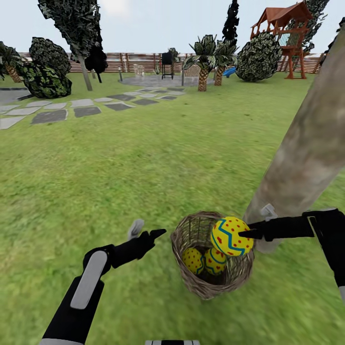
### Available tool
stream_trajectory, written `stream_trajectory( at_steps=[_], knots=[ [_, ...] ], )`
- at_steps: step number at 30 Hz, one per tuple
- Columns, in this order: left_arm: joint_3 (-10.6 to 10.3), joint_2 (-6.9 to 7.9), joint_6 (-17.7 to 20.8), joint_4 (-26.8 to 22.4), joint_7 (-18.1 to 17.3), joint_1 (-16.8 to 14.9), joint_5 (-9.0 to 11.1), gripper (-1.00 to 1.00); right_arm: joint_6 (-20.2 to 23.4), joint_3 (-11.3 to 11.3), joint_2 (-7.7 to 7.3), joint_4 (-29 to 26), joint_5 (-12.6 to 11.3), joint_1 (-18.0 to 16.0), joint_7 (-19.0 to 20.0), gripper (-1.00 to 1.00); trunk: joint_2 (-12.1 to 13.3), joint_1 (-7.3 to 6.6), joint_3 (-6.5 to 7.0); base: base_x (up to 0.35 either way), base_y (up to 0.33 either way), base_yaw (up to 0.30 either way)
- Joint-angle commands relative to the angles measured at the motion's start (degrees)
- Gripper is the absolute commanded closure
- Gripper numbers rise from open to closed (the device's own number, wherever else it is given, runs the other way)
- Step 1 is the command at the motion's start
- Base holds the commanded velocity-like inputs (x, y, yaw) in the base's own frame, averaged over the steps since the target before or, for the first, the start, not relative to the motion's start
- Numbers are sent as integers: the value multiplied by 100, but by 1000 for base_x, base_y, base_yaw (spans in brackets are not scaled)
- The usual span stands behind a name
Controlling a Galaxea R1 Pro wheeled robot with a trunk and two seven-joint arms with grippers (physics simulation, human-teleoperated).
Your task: Take the three Easter eggs out of the wicker basket on the lawn in the garden, then place them on the lawn next to a single tree (choose any tree) so that all three eggs are next to the same tree and none are left in the basket.
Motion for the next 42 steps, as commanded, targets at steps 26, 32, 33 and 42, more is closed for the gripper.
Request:
stream_trajectory(
  at_steps=[26, 32, 33, 42],
  knots=[
    [11, 36, 19, -32, -275, -3, 67, -100, -211, -520, -316, 443, 148, 726, 56, 100, -2, -5, 113, -126, 0, -139],
    [11, 37, 18, -32, -275, -3, 67, -100, -295, -521, -327, 479, 162, 726, -285, 100, -2, -5, 153, -3, 0, -211],
    [11, 37, 21, -34, -275, -3, 67, -100, -302, -521, -324, 500, 162, 726, -454, 100, -2, -5, 159, 0, 0, -211],
    [55, 64, 28, -53, -275, -3, 70, -100, -1197, -513, -228, 1262, 139, 726, -2838, 100, -2, -5, 199, 0, 0, -167]
  ],
)
